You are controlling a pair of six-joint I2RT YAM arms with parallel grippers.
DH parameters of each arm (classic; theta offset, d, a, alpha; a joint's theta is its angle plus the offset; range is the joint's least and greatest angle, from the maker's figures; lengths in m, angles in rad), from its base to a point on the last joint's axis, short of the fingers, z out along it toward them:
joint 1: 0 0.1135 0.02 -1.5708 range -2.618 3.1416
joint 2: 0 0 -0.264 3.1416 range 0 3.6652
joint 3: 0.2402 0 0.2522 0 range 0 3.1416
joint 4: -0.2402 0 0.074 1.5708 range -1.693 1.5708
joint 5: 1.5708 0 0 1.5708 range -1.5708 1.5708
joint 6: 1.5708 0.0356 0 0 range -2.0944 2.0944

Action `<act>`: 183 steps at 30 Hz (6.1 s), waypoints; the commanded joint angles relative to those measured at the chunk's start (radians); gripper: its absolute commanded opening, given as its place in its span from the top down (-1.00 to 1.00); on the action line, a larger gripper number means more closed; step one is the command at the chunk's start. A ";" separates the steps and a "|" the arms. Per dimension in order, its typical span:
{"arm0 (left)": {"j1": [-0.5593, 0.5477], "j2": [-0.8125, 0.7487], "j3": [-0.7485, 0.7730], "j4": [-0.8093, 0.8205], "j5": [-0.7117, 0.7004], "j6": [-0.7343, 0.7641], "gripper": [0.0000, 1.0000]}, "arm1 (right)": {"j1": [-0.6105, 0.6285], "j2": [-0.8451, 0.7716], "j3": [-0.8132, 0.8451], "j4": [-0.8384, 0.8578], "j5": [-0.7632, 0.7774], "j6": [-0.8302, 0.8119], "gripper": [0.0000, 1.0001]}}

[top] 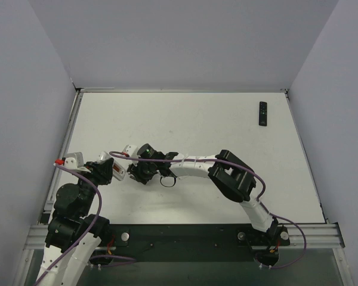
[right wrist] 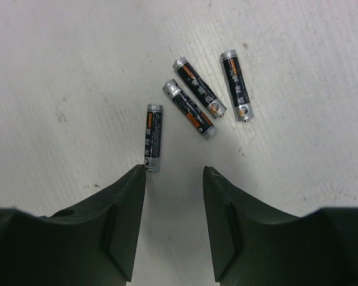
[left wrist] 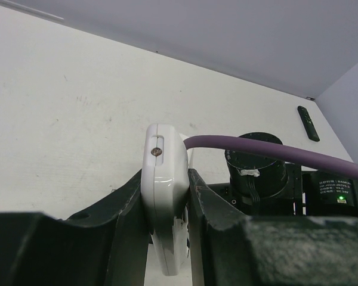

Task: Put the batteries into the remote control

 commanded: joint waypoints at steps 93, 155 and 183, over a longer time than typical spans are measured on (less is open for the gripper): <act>-0.302 0.756 -0.419 1.610 0.296 -0.580 1.00 | 0.158 -0.750 -0.156 -0.597 0.417 0.356 1.00; -0.287 0.135 -0.100 0.195 -0.135 -0.252 1.00 | 0.256 -0.603 -0.506 -0.580 0.084 0.264 0.03; -0.285 -0.014 -0.037 0.006 -0.166 -0.256 1.00 | 0.370 -0.399 -0.424 -0.770 0.256 0.333 0.73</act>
